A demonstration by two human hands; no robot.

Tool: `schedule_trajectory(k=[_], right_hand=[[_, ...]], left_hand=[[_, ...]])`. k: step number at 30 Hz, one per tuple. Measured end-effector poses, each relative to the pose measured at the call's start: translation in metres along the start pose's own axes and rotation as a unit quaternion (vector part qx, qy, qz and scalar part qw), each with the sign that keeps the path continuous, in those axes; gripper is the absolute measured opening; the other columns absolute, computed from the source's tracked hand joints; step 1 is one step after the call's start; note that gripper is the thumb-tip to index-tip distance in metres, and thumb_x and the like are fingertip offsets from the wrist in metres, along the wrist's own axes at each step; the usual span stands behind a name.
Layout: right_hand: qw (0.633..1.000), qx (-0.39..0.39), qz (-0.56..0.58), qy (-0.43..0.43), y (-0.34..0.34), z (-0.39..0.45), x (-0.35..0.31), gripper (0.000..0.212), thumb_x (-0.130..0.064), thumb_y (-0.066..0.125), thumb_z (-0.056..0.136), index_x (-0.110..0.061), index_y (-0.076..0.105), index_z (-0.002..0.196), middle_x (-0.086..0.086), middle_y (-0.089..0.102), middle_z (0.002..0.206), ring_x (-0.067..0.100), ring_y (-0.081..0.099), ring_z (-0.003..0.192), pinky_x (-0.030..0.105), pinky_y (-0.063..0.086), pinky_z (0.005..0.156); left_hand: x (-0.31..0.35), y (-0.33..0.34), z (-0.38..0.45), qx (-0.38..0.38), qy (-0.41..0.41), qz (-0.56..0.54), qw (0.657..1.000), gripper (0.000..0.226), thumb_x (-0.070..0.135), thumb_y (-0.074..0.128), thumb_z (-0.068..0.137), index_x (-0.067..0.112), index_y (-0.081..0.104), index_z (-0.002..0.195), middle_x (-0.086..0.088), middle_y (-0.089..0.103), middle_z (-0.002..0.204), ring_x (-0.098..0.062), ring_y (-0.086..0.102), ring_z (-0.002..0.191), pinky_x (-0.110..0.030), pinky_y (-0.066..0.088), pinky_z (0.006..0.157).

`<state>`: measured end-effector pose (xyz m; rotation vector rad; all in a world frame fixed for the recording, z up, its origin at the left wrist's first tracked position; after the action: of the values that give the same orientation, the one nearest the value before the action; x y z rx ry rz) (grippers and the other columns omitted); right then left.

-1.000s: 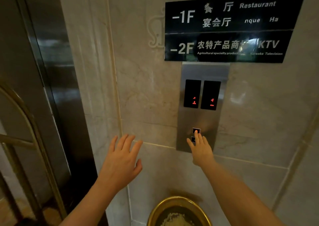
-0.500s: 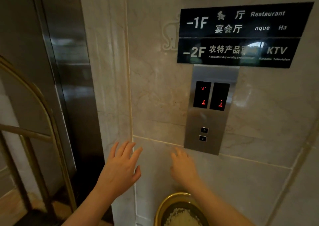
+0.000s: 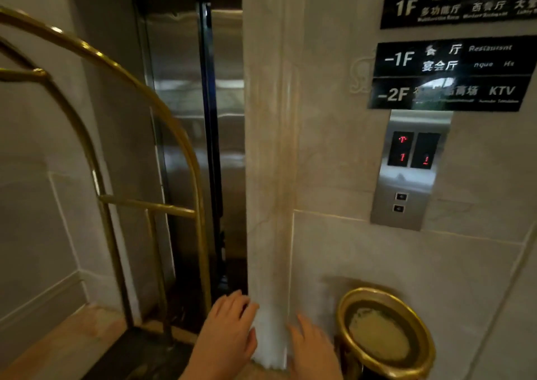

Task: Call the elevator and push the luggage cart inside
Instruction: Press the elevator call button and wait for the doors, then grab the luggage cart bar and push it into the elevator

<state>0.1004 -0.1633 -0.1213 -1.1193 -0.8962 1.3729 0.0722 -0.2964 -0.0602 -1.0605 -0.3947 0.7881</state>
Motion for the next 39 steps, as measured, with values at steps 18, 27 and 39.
schedule_trajectory(k=[18, 27, 39], right_hand=[[0.989, 0.142, -0.034, -0.004, -0.096, -0.224, -0.349, 0.073, -0.032, 0.091, 0.04, -0.015, 0.07, 0.108, 0.013, 0.066, 0.118, 0.03, 0.062, 0.108, 0.05, 0.04, 0.098], [0.98, 0.193, -0.024, -0.031, -0.143, -0.285, -0.511, 0.058, -0.019, 0.076, 0.072, -0.01, 0.056, 0.126, 0.016, 0.054, 0.134, 0.031, 0.05, 0.123, 0.052, 0.039, 0.101], [0.97, 0.242, 0.019, -0.012, -0.111, -0.32, -0.74, 0.05, -0.024, 0.072, 0.081, -0.013, 0.054, 0.126, 0.012, 0.057, 0.131, 0.027, 0.052, 0.121, 0.045, 0.042, 0.101]], left_hand=[[-0.088, -0.174, -0.331, 0.016, -0.034, -0.018, 0.999, 0.045, 0.038, 0.07, 0.072, 0.028, 0.063, 0.115, 0.004, 0.065, 0.118, -0.017, 0.057, 0.116, -0.04, 0.037, 0.101], [-0.153, -0.292, -0.444, 0.099, -0.012, -0.052, 0.994, 0.041, 0.031, 0.064, 0.082, 0.017, 0.059, 0.12, -0.006, 0.063, 0.121, -0.025, 0.053, 0.119, -0.045, 0.042, 0.103], [-0.308, -0.344, -0.588, 0.128, 0.109, -0.132, 0.977, 0.042, 0.035, 0.05, 0.088, 0.016, 0.052, 0.126, -0.006, 0.059, 0.126, -0.021, 0.05, 0.119, -0.036, 0.039, 0.105]])
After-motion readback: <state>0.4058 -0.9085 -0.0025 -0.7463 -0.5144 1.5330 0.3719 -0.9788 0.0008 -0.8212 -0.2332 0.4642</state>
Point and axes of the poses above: each hand's wrist, its own z-axis towards the middle knuckle, its own y-axis out of the palm, x = y × z, the point moved 9 cm from there along z, towards the middle knuckle
